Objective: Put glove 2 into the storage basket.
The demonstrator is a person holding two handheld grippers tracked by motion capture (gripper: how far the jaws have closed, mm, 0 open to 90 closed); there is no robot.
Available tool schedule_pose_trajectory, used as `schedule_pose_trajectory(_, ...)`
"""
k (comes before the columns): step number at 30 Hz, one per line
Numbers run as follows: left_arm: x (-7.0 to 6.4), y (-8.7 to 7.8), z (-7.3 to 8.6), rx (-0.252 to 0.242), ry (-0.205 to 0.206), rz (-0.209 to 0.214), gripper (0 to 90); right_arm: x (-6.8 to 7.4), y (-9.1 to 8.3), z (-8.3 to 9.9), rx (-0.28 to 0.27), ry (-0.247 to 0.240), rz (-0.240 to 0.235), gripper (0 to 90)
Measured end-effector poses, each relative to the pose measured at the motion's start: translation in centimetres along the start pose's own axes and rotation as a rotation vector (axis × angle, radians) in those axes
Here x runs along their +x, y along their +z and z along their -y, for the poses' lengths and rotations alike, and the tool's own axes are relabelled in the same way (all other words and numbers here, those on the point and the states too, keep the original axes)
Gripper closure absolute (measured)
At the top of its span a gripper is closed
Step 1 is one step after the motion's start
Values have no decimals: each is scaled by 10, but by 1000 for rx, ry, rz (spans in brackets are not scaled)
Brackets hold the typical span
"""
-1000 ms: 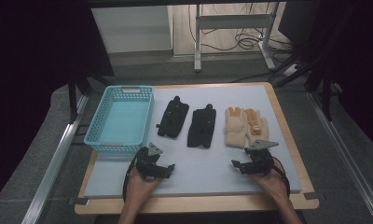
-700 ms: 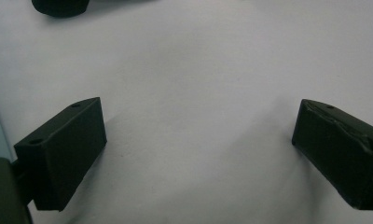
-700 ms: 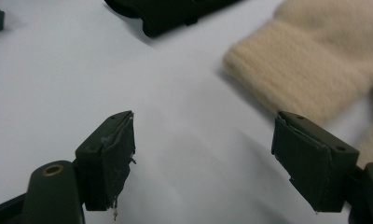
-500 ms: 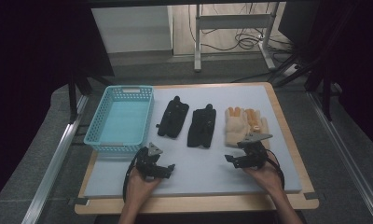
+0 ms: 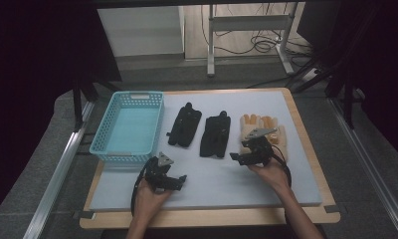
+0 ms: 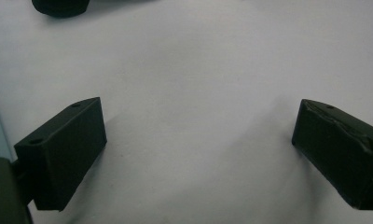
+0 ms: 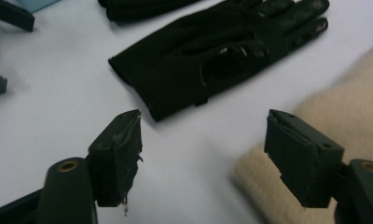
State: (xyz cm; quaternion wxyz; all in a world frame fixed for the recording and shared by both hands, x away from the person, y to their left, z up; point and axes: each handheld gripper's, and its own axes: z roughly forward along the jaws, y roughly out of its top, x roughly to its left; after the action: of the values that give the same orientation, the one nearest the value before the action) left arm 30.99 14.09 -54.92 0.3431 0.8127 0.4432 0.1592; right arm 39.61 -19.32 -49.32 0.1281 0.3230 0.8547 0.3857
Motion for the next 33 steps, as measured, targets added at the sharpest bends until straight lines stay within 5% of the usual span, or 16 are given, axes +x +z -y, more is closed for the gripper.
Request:
schedule_pose_trajectory(11,0,0,0,4,4,0,34,-14,24,-32,8,-16,24,325)
schedule_pose_trajectory(21,0,0,0,4,5,-1,34,-19,55,-57,45,-54,41,467)
schedule_pose_trajectory(33,0,0,0,4,5,1,34,-26,94,-72,111,-44,78,311)
